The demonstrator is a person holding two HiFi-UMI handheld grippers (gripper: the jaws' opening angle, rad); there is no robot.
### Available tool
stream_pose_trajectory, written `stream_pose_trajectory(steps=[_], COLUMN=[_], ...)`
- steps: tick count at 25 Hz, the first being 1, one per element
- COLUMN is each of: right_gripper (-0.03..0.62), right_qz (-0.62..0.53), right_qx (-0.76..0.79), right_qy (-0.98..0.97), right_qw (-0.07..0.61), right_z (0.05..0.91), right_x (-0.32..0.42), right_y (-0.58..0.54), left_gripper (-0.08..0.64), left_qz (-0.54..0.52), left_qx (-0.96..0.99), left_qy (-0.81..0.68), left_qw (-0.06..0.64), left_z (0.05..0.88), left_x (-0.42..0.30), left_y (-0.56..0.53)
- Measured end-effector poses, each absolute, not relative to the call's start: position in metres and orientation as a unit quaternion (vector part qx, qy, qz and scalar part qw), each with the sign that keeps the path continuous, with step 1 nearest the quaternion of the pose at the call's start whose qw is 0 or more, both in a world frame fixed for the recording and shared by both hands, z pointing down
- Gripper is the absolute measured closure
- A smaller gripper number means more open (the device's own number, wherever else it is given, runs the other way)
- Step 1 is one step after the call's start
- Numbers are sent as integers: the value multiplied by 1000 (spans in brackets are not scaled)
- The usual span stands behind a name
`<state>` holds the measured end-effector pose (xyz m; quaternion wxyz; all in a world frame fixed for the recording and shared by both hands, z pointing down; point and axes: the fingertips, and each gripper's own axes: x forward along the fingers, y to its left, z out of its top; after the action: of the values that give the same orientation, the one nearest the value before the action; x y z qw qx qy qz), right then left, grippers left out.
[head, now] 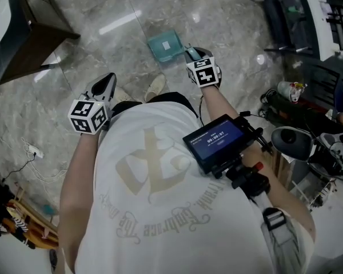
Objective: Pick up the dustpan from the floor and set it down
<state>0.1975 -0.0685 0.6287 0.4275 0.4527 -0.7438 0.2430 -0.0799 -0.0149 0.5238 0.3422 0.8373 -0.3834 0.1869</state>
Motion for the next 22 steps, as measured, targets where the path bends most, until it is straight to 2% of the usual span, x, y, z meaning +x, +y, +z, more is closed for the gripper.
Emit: stream_pose_trajectory(steps=[22], right_gripper=[486], right_qz=[139], right_qx=[332], right_qy=[-859], right_qw=[364], right_z=[507], right_x=[72], right_y=[-116], left_gripper=[549], left_qz=[129], left_qx=[812], left_qy=[-455], left_qw=[341], left_z=[509], left_x=[-140], left_y=[-17])
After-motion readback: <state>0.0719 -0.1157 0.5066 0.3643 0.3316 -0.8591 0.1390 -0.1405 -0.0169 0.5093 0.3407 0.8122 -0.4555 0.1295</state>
